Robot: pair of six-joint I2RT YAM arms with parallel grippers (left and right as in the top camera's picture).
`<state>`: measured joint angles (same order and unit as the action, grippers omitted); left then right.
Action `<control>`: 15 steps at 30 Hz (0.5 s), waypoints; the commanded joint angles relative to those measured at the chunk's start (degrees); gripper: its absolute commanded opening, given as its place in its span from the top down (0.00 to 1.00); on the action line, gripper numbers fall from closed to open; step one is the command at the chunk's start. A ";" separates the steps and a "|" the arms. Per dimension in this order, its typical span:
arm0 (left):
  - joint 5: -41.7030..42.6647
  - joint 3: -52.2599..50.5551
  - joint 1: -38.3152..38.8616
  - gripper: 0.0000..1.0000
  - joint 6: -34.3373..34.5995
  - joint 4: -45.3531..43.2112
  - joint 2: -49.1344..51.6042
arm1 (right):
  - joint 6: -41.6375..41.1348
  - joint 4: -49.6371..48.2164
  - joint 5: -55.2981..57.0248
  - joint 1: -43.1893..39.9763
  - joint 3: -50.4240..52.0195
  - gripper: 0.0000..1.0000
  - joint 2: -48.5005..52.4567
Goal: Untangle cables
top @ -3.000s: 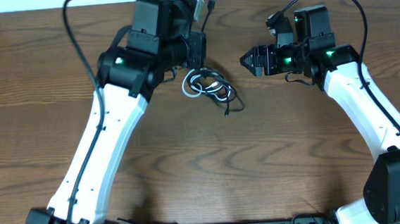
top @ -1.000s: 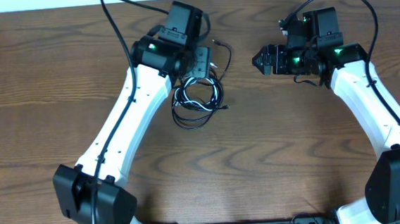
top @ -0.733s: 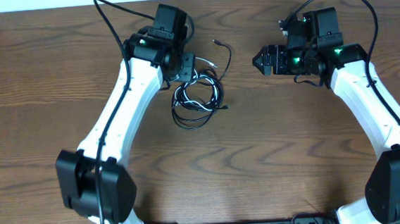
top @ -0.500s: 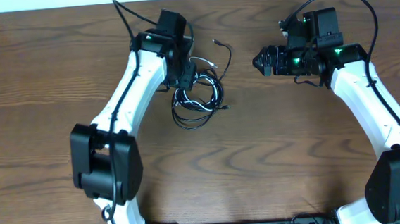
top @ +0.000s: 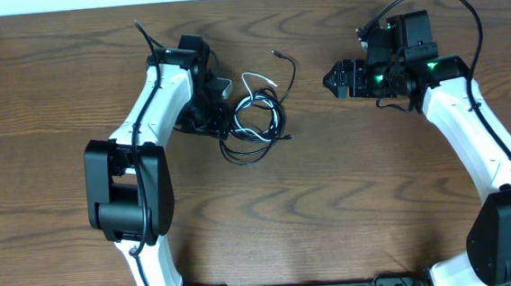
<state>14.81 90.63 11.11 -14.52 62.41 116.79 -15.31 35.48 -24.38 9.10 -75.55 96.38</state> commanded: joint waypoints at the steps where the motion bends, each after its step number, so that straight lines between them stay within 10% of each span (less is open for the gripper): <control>1: 6.32 -1.40 0.24 0.50 -3.50 0.11 0.22 | 0.72 0.31 0.26 0.11 -0.83 0.16 0.17; 15: 3.61 -8.59 0.26 0.50 -0.81 -9.27 0.22 | 0.76 1.03 0.28 0.37 -0.83 0.16 0.17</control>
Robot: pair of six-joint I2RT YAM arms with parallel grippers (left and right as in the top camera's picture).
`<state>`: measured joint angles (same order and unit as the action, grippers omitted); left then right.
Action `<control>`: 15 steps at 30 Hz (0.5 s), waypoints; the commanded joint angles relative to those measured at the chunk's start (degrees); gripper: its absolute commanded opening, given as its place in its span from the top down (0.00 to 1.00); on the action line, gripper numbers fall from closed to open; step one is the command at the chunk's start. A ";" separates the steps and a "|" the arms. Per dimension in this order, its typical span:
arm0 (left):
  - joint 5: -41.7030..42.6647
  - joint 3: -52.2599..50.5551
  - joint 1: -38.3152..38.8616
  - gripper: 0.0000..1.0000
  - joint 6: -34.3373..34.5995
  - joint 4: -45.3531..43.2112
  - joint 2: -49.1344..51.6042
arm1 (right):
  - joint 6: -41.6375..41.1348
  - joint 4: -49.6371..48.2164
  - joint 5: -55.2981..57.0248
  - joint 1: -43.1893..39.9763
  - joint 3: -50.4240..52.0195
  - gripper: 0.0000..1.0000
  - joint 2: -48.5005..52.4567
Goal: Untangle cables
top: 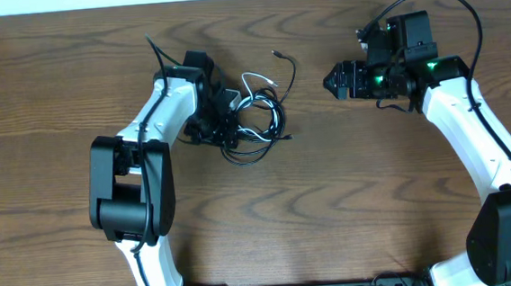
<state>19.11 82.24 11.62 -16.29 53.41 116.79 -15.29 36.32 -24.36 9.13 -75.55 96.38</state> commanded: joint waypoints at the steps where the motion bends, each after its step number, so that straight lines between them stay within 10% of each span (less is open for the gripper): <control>1: -0.68 -0.20 -0.24 0.50 0.98 -0.28 0.22 | 0.74 0.17 0.26 0.35 -0.83 0.16 0.17; 9: -0.09 -0.20 -0.20 0.92 2.27 -0.22 0.22 | 0.74 0.35 0.26 0.35 -0.83 0.16 0.17; 15: -0.09 2.23 -0.26 0.92 6.75 0.70 -1.20 | 0.76 0.35 0.26 1.07 -0.83 0.16 0.17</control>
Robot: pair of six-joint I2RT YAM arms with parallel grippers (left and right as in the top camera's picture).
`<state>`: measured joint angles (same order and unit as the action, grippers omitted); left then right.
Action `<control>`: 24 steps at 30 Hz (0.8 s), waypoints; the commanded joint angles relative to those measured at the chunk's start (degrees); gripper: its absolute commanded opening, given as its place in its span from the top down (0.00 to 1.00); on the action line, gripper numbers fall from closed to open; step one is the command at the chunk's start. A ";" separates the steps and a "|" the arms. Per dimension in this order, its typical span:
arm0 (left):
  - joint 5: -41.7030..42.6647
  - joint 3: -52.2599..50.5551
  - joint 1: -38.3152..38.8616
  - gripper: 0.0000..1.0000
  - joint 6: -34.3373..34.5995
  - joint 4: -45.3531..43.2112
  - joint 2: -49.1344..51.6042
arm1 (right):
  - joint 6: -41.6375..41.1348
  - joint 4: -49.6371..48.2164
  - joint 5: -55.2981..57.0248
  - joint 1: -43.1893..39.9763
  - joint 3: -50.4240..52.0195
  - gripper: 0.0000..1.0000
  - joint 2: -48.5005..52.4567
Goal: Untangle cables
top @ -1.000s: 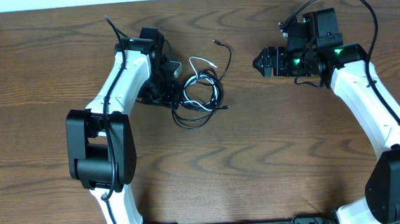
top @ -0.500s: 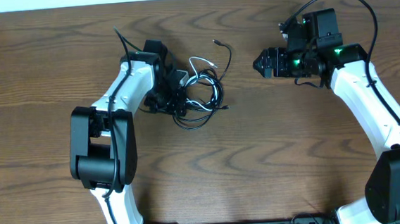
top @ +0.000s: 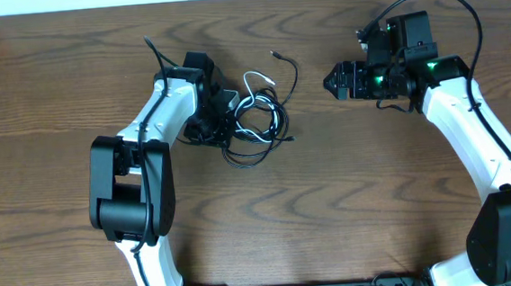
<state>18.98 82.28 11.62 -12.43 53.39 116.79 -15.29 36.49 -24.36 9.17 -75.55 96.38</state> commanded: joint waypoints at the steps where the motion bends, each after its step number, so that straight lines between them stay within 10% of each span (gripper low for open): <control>1: 0.04 3.19 -0.24 0.93 3.87 0.98 -2.21 | 0.76 0.17 0.28 1.22 -0.83 0.16 0.17; 24: 12.09 9.75 -0.13 0.93 21.84 -25.29 -42.25 | 0.79 -5.22 -7.87 1.81 -0.83 0.15 0.17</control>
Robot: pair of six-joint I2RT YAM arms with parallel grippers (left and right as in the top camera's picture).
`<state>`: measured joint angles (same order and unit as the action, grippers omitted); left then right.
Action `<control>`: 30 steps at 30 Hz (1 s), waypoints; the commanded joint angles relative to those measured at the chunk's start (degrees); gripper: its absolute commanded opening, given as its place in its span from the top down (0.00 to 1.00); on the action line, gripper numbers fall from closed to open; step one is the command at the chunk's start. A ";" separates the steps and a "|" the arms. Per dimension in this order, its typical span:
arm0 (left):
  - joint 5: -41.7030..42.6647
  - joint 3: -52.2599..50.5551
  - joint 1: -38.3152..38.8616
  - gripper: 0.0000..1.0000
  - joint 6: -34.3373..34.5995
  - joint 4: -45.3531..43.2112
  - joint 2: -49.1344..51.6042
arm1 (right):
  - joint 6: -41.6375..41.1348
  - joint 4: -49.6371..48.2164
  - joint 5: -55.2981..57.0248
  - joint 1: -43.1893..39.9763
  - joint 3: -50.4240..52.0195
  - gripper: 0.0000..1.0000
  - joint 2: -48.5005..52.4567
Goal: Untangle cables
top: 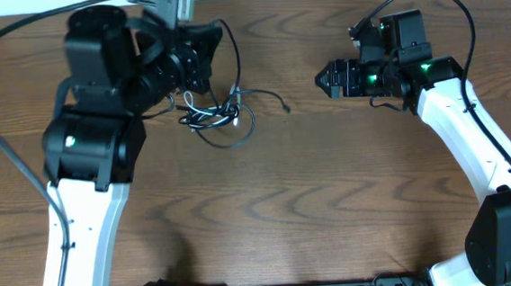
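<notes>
My left arm is raised high toward the overhead camera. Its gripper (pixel 202 55) is at the upper left, shut on a black cable (pixel 234 59) that arcs down from it. That cable runs into the tangled bundle (pixel 218 119) of black and white cables, which hangs or rests just below the gripper. One thin black end (pixel 275 98) trails right from the bundle to a small plug. My right gripper (pixel 323 79) hovers to the right of the bundle, pointing left at it and well apart. Its fingers look shut, with nothing between them.
The brown wooden table (pixel 332 201) carries nothing else besides the cables. The raised left arm (pixel 92 127) covers much of the left side. The table's back edge runs along the top of the view, and the arm bases sit at the front edge.
My left arm was low with its gripper in the bundle and is now raised high, holding a black cable. The bundle has shifted left and drawn tighter. My right gripper has edged slightly left.
My left gripper first sat at the left edge of the cable bundle, then reached further into it and stayed there. Now it is lifted with a black cable in its grip, and the bundle has followed leftward. My right arm stayed nearly still throughout.
</notes>
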<state>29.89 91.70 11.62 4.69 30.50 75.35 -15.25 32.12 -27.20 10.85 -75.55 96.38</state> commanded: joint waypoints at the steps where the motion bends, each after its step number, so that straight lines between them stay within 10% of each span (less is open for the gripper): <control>1: 1.11 0.33 -0.13 0.93 5.70 -3.69 -0.92 | 0.83 -1.60 -6.78 0.13 -0.83 0.15 0.17; 12: 0.55 0.31 -0.13 0.93 10.49 -5.62 1.55 | 4.24 -7.02 -18.34 1.57 -0.85 0.15 0.04; 30: -6.32 0.31 -0.13 0.93 15.58 -3.91 1.81 | -12.66 -2.95 -3.52 2.75 -0.83 0.23 0.17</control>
<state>26.22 91.68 11.62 17.93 26.96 77.49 -24.71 28.97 -32.62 12.62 -75.55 96.38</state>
